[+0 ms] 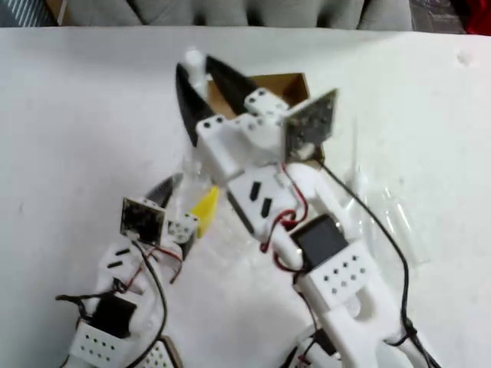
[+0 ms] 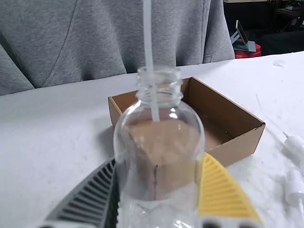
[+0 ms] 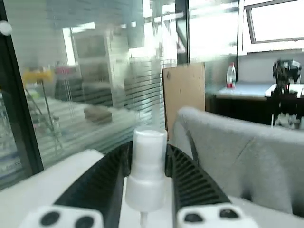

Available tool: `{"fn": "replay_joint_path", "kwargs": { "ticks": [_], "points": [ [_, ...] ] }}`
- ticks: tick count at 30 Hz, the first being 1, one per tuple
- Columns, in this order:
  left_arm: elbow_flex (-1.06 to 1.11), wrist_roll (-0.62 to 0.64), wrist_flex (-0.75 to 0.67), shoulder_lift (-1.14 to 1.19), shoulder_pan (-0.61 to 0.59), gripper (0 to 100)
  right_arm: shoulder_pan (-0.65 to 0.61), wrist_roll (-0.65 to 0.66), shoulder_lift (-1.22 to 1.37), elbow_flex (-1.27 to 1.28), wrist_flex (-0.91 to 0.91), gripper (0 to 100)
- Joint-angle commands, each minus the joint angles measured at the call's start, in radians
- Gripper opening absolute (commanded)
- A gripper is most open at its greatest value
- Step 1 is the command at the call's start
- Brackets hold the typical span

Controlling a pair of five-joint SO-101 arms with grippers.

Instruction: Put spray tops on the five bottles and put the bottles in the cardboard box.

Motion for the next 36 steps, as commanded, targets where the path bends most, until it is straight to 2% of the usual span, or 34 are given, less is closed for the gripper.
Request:
{"fn": "replay_joint_path", "kwargs": {
  "ticks": [1,9,15,21,25,33,36],
  "points": [
    [-0.003,-0.015,-0.038,-0.022,0.002,9,0.012,-0.009,-0.025,0.029,-0.013,1.4],
    [-0.003,-0.015,-0.038,-0.022,0.002,9,0.01,-0.015,-0.068,0.152,-0.005,1.4],
    [-0.003,-0.015,-0.037,-0.022,0.002,9,-0.042,-0.014,-0.099,0.153,0.159,2.2],
    [-0.003,-0.015,-0.037,-0.021,0.002,9,-0.074,-0.011,-0.116,0.153,0.22,20.2],
    [-0.003,-0.015,-0.037,-0.021,0.002,9,-0.067,-0.009,-0.122,0.112,0.243,18.5],
    [-0.003,-0.015,-0.037,-0.021,0.002,9,0.041,-0.018,-0.122,-0.15,0.49,17.7],
    [-0.003,-0.015,-0.037,-0.021,0.002,9,0.082,-0.018,-0.119,-0.193,0.519,8.1]
  ]
}}
